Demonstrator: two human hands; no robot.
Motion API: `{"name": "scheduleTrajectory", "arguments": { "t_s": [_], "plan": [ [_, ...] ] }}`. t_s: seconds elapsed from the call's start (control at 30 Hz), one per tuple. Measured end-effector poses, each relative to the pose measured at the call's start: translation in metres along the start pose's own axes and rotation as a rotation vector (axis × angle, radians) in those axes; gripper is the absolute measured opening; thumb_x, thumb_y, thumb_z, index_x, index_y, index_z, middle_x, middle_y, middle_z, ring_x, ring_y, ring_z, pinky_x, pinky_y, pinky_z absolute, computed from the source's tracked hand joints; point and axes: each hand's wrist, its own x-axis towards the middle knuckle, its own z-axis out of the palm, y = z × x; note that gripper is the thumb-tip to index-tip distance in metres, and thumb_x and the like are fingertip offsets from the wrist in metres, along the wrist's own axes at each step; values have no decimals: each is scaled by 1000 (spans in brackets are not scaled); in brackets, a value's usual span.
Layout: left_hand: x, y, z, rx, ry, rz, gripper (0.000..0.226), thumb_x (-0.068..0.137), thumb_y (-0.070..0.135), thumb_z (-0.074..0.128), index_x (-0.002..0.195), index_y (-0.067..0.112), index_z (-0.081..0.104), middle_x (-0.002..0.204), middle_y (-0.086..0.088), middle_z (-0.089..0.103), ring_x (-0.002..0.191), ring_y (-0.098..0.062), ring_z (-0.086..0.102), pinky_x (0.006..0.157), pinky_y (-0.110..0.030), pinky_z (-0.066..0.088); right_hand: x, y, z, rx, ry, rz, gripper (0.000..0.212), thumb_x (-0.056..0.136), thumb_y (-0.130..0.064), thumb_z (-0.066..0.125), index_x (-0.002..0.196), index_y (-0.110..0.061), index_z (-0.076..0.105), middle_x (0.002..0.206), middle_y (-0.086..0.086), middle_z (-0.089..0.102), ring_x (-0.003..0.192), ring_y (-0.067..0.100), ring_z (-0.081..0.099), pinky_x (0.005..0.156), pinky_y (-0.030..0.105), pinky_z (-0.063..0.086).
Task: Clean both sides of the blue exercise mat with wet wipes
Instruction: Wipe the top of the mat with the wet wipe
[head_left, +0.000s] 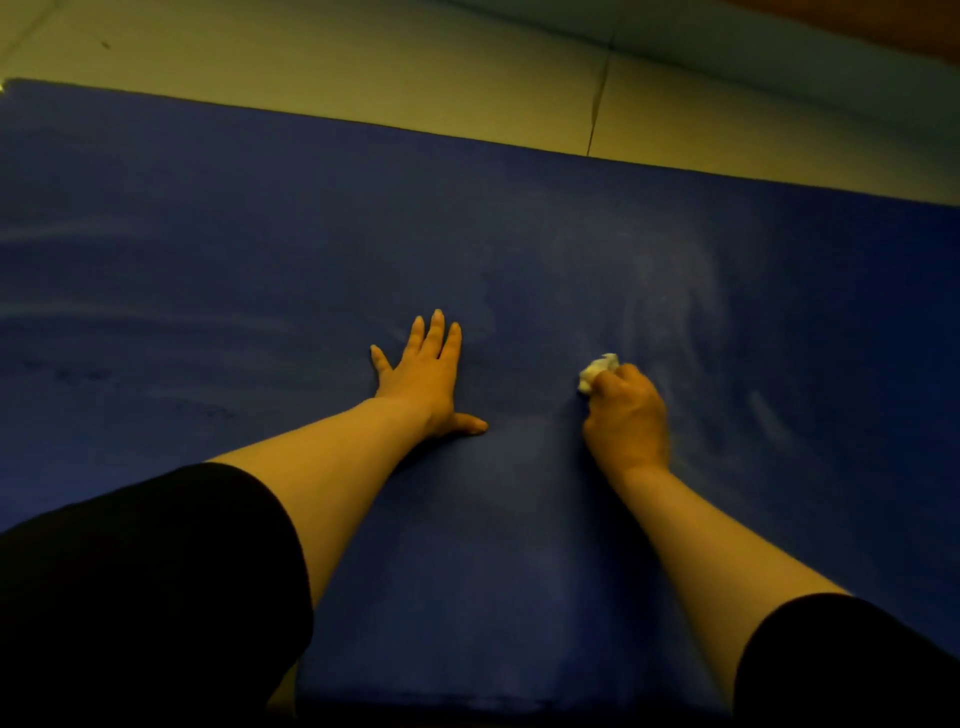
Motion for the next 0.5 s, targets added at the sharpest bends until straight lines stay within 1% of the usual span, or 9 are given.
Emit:
{"name": "scheduleTrajectory", "arguments": {
  "t_s": [0.07, 0.1, 0.13, 0.2, 0.27, 0.33, 0.37, 0.4, 0.5],
  "plan": [
    [-4, 2, 4, 14, 18, -15, 117, 79, 62, 65, 152, 18, -15, 158, -1, -26, 146, -25, -20, 111, -67, 0, 0, -3, 2, -21, -14, 144, 22, 77, 11, 53, 91, 0, 65, 100, 21, 61, 91, 40, 58, 74, 35, 44],
    [-7, 4, 7, 20, 29, -28, 113, 82, 61, 63, 153, 18, -14, 159, -1, -24, 147, -25, -19, 112, -66, 1, -1, -12, 5, -1, -17, 178, 21, 79, 9, 52, 92, -1, 65, 103, 19, 60, 93, 38, 57, 76, 34, 42],
    [-11, 8, 10, 29, 40, -38, 109, 85, 59, 60, 153, 17, -13, 159, -2, -22, 147, -25, -17, 114, -65, 2, -6, -25, 7, 34, -30, 173, 20, 80, 6, 52, 93, -3, 65, 104, 18, 59, 94, 36, 57, 77, 33, 41],
    [-17, 13, 16, 32, 48, -44, 99, 91, 54, 55, 154, 15, -10, 160, -3, -19, 148, -26, -15, 115, -64, 4, -19, -53, 17, 105, -94, 31, 19, 79, 5, 56, 93, -5, 65, 102, 16, 60, 92, 34, 57, 78, 34, 44],
    [-22, 12, 18, 34, 38, -24, 90, 95, 51, 49, 154, 14, -8, 161, -3, -17, 148, -27, -14, 115, -62, 4, -32, -66, 20, 148, -172, -120, 18, 78, 6, 59, 90, -5, 65, 100, 15, 60, 89, 33, 57, 74, 35, 47],
    [-30, 4, 12, 48, -9, 33, 87, 96, 51, 47, 154, 14, -7, 161, -3, -16, 148, -27, -12, 116, -60, 4, -31, -54, 12, 143, -191, -159, 20, 74, 9, 59, 87, -6, 66, 98, 15, 61, 89, 36, 58, 75, 36, 48],
    [-34, 0, 8, 52, -42, 64, 89, 95, 52, 48, 154, 14, -6, 161, -4, -15, 148, -28, -11, 117, -58, 4, -29, -41, 4, 114, -171, -124, 22, 73, 10, 57, 86, -6, 66, 99, 16, 62, 92, 38, 58, 77, 38, 48],
    [-39, -3, 4, 49, -70, 86, 93, 92, 55, 51, 154, 14, -6, 161, -4, -15, 148, -27, -10, 118, -56, 4, -27, -27, -6, 70, -144, -51, 24, 73, 10, 55, 87, -7, 66, 101, 16, 62, 95, 38, 57, 79, 37, 47],
    [-56, -6, 0, 18, -123, 100, 116, 77, 64, 64, 154, 13, -6, 161, -4, -14, 148, -27, -11, 119, -54, 1, -26, -3, -22, -93, -133, 200, 26, 80, 5, 51, 97, -8, 66, 110, 15, 59, 101, 35, 51, 81, 34, 41]
  ]
}}
